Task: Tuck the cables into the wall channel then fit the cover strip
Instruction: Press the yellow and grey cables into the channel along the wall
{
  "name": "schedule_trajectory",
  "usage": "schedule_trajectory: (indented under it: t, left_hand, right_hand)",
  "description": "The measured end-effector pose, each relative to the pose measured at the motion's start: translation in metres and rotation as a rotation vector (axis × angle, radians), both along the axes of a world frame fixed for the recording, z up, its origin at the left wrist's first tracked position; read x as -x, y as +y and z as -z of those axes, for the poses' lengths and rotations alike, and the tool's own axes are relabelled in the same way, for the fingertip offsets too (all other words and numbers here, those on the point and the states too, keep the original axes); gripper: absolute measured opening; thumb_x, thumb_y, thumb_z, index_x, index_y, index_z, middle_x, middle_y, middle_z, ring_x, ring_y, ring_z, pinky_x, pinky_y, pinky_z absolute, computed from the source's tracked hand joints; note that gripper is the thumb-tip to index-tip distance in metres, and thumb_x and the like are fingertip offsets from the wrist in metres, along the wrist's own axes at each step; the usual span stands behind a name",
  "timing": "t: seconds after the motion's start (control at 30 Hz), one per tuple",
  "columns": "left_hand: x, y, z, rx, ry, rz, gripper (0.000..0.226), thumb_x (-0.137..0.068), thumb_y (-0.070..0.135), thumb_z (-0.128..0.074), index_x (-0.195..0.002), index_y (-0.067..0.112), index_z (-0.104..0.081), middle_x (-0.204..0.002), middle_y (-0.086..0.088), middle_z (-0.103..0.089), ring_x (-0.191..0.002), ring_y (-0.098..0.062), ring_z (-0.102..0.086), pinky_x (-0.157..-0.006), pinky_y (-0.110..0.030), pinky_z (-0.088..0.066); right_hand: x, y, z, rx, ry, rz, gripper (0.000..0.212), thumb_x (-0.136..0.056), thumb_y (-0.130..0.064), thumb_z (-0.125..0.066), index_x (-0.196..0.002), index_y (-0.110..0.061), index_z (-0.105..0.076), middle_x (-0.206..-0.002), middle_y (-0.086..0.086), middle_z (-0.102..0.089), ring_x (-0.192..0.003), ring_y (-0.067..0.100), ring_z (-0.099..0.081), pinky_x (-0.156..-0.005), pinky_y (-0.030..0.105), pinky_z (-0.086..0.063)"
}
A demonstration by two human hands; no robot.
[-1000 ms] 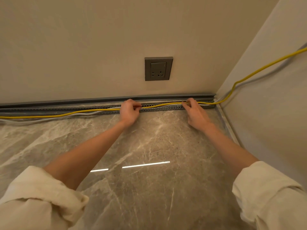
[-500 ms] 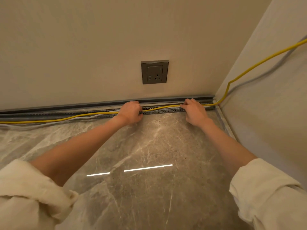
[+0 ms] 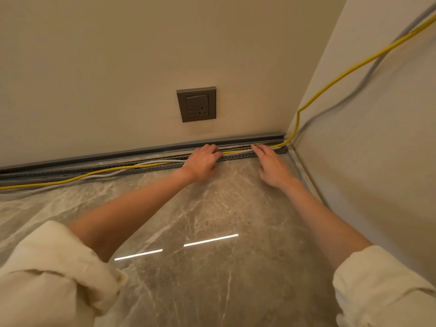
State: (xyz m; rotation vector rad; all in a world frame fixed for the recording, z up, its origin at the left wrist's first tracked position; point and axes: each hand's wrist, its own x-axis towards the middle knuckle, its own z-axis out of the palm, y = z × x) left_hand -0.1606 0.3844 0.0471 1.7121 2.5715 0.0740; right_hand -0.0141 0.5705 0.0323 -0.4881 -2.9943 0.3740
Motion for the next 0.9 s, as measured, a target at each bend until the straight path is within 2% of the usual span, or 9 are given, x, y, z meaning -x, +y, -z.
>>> schedule_trajectory:
  t: [0.13, 0.27, 0.37, 0.47, 0.53, 0.67, 0.9]
  left_hand:
    - [-0.003, 0.016, 0.005, -0.029, 0.018, -0.003, 0.042, -0.090, 0.018, -0.054, -0.130, 0.009, -0.048, -0.126, -0.014, -0.051, -0.116, -0.031, -0.047, -0.093, -0.043, -0.042]
    - [-0.004, 0.019, 0.011, -0.076, 0.020, -0.026, 0.043, -0.090, 0.011, -0.056, -0.132, 0.012, -0.049, -0.127, -0.013, -0.051, -0.117, -0.030, -0.046, -0.093, -0.042, -0.043]
    - [-0.004, 0.018, 0.013, -0.105, 0.024, -0.030, 0.047, -0.088, 0.000, -0.056, -0.132, 0.012, -0.050, -0.127, -0.013, -0.053, -0.118, -0.029, -0.046, -0.094, -0.040, -0.044]
    - [-0.006, 0.018, 0.015, -0.111, 0.034, -0.040, 0.052, -0.086, -0.005, -0.056, -0.134, 0.012, -0.047, -0.130, -0.015, -0.050, -0.121, -0.030, -0.044, -0.097, -0.040, -0.044]
    - [-0.006, 0.016, 0.017, -0.089, 0.051, -0.044, 0.060, -0.084, -0.008, -0.056, -0.138, 0.013, -0.042, -0.135, -0.016, -0.046, -0.125, -0.031, -0.041, -0.102, -0.040, -0.041]
    - [-0.003, 0.011, 0.017, -0.045, 0.093, 0.006, 0.068, -0.083, -0.010, -0.056, -0.143, 0.014, -0.035, -0.138, -0.019, -0.043, -0.128, -0.034, -0.039, -0.104, -0.042, -0.040]
    - [0.001, 0.005, 0.015, -0.032, 0.120, 0.041, 0.067, -0.083, -0.007, -0.058, -0.142, 0.016, -0.036, -0.133, -0.018, -0.046, -0.122, -0.033, -0.042, -0.099, -0.041, -0.043]
  right_hand:
    - [-0.015, 0.019, 0.000, -0.086, 0.074, 0.122, 0.059, -0.083, 0.002, -0.054, -0.140, -0.001, -0.039, -0.142, 0.016, -0.042, -0.130, 0.032, -0.041, -0.110, 0.042, -0.036]
    - [-0.019, 0.035, -0.004, -0.166, 0.133, 0.156, 0.052, -0.084, 0.012, -0.049, -0.135, 0.002, -0.044, -0.134, 0.019, -0.047, -0.121, 0.036, -0.047, -0.103, 0.043, -0.042]
    - [-0.010, 0.043, -0.010, -0.293, -0.009, 0.074, 0.045, -0.087, 0.011, -0.051, -0.131, 0.003, -0.046, -0.130, 0.019, -0.048, -0.117, 0.035, -0.048, -0.095, 0.043, -0.046]
    - [0.002, 0.043, -0.020, -0.469, -0.184, 0.025, 0.027, -0.089, 0.004, -0.049, -0.115, 0.003, -0.057, -0.116, 0.018, -0.054, -0.109, 0.034, -0.050, -0.085, 0.041, -0.047]
    - [0.008, 0.043, -0.024, -0.537, -0.271, 0.005, 0.024, -0.087, 0.005, -0.050, -0.108, 0.003, -0.062, -0.111, 0.018, -0.057, -0.109, 0.034, -0.051, -0.084, 0.041, -0.047]
    - [0.012, 0.051, -0.027, -0.614, -0.327, -0.058, 0.023, -0.085, 0.005, -0.052, -0.103, 0.001, -0.065, -0.109, 0.017, -0.060, -0.108, 0.034, -0.053, -0.086, 0.041, -0.047]
    - [0.014, 0.060, -0.033, -0.636, -0.362, -0.109, 0.020, -0.085, 0.002, -0.054, -0.100, 0.000, -0.067, -0.109, 0.016, -0.060, -0.107, 0.033, -0.053, -0.082, 0.040, -0.049]
